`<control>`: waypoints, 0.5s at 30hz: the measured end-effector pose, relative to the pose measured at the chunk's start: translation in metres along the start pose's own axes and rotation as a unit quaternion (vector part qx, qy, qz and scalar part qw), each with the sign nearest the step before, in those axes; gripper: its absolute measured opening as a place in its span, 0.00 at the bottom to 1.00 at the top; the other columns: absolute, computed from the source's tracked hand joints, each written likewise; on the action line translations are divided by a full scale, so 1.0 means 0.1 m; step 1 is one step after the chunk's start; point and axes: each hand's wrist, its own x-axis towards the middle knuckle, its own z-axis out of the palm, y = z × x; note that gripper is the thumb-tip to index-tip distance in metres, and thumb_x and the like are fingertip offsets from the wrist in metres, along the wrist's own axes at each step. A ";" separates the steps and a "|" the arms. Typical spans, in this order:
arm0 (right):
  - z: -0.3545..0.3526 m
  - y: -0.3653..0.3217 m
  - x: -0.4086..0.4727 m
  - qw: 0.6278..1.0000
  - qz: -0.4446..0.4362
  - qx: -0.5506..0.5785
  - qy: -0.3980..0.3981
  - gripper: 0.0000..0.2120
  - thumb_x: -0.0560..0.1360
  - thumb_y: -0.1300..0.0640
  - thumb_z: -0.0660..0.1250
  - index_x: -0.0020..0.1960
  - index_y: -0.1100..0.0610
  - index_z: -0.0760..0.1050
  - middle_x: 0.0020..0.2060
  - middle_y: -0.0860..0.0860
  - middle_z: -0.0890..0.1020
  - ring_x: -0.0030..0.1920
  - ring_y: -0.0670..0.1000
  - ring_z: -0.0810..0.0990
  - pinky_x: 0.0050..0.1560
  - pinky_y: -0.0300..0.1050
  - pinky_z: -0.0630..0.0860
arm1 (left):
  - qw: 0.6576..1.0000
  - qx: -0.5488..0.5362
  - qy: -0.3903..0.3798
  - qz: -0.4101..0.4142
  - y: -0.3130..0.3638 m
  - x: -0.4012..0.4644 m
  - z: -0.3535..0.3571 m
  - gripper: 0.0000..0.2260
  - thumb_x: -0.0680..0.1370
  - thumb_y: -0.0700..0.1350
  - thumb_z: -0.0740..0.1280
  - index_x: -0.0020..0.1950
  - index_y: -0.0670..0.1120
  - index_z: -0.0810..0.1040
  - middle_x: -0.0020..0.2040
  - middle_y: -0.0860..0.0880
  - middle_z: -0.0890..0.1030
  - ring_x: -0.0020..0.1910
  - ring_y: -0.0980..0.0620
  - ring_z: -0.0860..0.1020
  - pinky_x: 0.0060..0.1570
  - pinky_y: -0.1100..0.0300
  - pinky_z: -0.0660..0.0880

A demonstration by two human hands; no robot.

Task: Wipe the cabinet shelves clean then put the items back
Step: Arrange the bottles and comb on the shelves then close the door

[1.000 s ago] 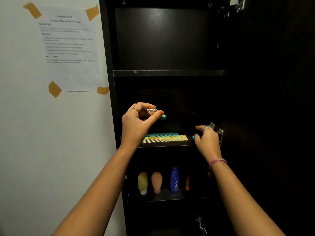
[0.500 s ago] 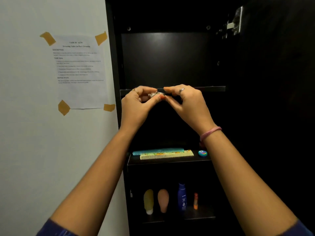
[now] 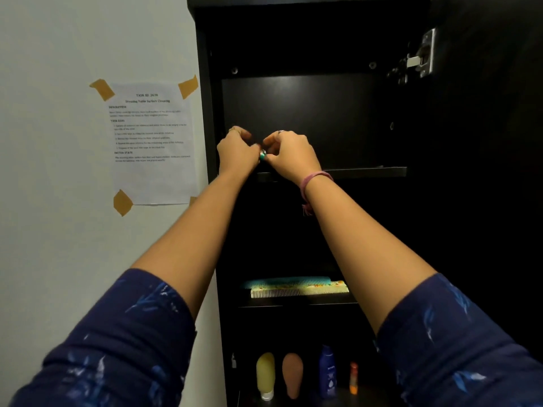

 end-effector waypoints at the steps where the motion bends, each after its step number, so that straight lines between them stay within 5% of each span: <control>1: 0.02 0.00 0.03 0.999 0.001 -0.032 -0.018 0.14 0.75 0.59 0.66 0.60 0.51 0.76 0.54 0.51 0.82 0.54 0.51 0.80 0.58 0.45 0.77 | 0.998 0.055 -0.019 -0.016 -0.02 0.03 0.03 0.13 0.75 0.39 0.67 0.59 0.41 0.75 0.59 0.45 0.76 0.54 0.49 0.77 0.49 0.63 0.73; 6: 0.05 0.09 0.15 0.996 0.038 -0.036 -0.069 0.16 0.75 0.64 0.64 0.59 0.51 0.78 0.57 0.52 0.81 0.57 0.51 0.79 0.61 0.49 0.76 | 0.964 0.247 -0.100 -0.026 0.04 0.04 0.02 0.15 0.75 0.45 0.68 0.58 0.39 0.74 0.58 0.40 0.75 0.59 0.42 0.74 0.56 0.54 0.74; 15: 0.07 0.16 0.17 0.998 0.051 -0.006 -0.022 0.16 0.75 0.63 0.66 0.61 0.53 0.75 0.58 0.52 0.79 0.59 0.50 0.78 0.61 0.47 0.76 | 0.986 0.154 -0.063 0.031 -0.10 -0.05 -0.10 0.16 0.76 0.41 0.67 0.63 0.42 0.76 0.62 0.43 0.77 0.61 0.48 0.75 0.61 0.57 0.72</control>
